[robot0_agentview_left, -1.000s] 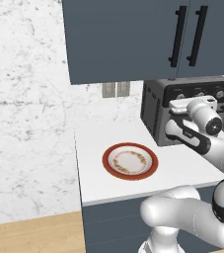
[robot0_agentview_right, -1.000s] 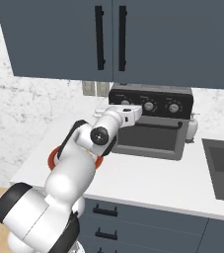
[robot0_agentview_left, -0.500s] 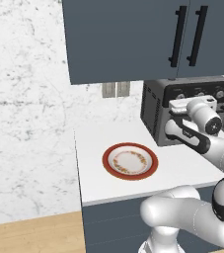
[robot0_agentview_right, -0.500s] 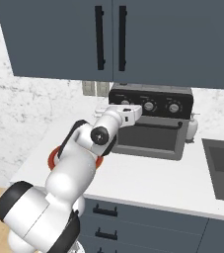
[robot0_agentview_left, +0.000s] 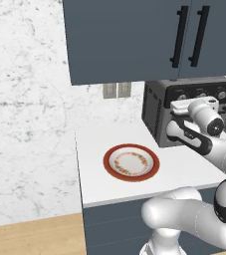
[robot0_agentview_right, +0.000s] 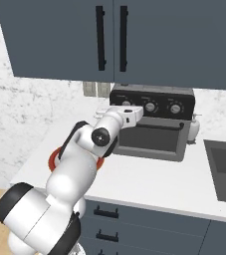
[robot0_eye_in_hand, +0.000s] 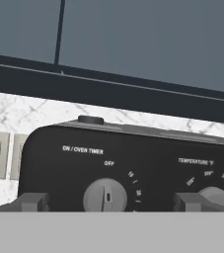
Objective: Pick up the kebab skewer and baguette bread, and place them inside the toaster oven. Close the toaster oven door and start by setting the timer.
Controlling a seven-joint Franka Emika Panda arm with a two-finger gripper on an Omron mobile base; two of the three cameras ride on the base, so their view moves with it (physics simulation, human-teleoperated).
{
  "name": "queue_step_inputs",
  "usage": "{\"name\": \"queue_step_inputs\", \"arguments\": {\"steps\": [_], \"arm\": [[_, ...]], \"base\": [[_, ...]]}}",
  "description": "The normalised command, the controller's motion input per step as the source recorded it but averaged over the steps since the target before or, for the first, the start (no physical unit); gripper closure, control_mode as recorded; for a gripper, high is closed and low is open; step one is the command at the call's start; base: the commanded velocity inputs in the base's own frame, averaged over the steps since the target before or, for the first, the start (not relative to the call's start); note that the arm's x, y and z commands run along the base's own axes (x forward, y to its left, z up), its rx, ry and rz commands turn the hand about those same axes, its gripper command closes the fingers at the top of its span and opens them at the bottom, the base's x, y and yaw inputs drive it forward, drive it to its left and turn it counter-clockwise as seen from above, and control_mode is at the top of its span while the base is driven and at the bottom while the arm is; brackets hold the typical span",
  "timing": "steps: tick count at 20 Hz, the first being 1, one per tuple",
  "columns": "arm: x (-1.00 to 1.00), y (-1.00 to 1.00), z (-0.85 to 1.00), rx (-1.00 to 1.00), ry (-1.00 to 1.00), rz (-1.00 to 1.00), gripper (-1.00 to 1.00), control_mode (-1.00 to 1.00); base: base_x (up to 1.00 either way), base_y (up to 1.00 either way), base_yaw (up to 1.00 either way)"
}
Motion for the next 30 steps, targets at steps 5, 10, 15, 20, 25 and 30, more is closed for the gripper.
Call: {"name": "queue_step_inputs", "arguments": {"steps": [5,10,15,20,25,30], "arm": [[0.0,0.0,-0.02,0.01,0.0,0.0,-1.0,-1.0],[0.0,0.0,-0.03,0.02,0.0,0.0,-1.0,-1.0],[0.05,0.0,-0.04,0.02,0.0,0.0,-1.0,-1.0],[0.12,0.01,-0.05,0.0,0.0,0.0,-1.0,-1.0],[0.1,0.0,0.0,0.0,0.0,0.0,-1.0,-1.0],[0.02,0.0,-0.07,0.0,0.0,0.0,-1.0,-1.0]], "base": [[0.0,0.0,0.0],[0.0,0.0,0.0],[0.0,0.0,0.0],[0.0,0.0,0.0],[0.0,0.0,0.0],[0.0,0.0,0.0]]}}
